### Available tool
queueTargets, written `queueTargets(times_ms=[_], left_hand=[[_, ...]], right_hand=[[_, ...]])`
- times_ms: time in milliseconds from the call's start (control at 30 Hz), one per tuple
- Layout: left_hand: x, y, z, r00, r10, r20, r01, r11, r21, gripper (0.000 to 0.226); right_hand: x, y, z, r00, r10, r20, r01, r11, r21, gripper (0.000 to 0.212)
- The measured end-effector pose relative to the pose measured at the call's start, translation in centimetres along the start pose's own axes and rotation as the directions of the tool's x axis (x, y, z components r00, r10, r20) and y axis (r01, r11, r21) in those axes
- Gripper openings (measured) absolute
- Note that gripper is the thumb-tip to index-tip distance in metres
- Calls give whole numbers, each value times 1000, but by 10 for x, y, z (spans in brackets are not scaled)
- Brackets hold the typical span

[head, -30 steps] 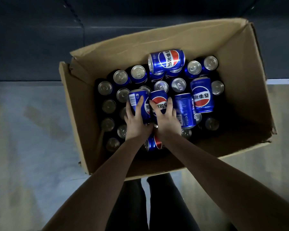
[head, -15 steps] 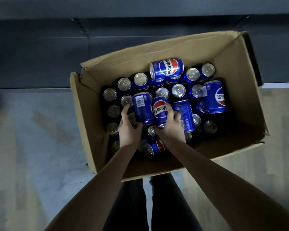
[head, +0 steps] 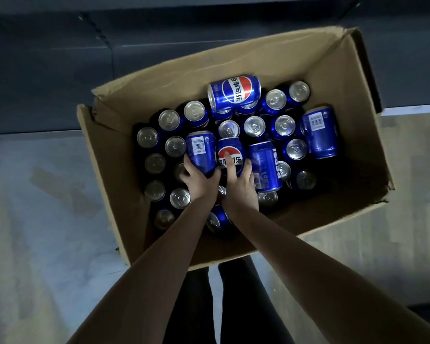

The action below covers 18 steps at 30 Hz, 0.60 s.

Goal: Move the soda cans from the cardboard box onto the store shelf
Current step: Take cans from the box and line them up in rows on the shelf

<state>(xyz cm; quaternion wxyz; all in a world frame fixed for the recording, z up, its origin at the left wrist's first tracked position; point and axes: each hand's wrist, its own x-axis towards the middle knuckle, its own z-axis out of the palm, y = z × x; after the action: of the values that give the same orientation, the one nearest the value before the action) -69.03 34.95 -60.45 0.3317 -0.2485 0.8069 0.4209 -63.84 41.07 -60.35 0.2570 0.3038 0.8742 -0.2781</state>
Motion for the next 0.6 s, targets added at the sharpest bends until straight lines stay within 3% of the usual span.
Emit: queueTargets(times_ms=[400,500,600], left_hand=[[-6,-19,-33,976,140,-169,-144,990,-9,66],[-17,-9,-46,966,126,-226,-145,987,-72,66],[-30,-2,-64,946,202,-254,-228,971,-75,69]], right_hand=[[-2,-8,-15,994,32,-108,-9,979,203,83],[-9,-14,-33,983,22,-181,23,970,242,81],[-15,-21,-60,979,-57,-198,107,963,249,75]])
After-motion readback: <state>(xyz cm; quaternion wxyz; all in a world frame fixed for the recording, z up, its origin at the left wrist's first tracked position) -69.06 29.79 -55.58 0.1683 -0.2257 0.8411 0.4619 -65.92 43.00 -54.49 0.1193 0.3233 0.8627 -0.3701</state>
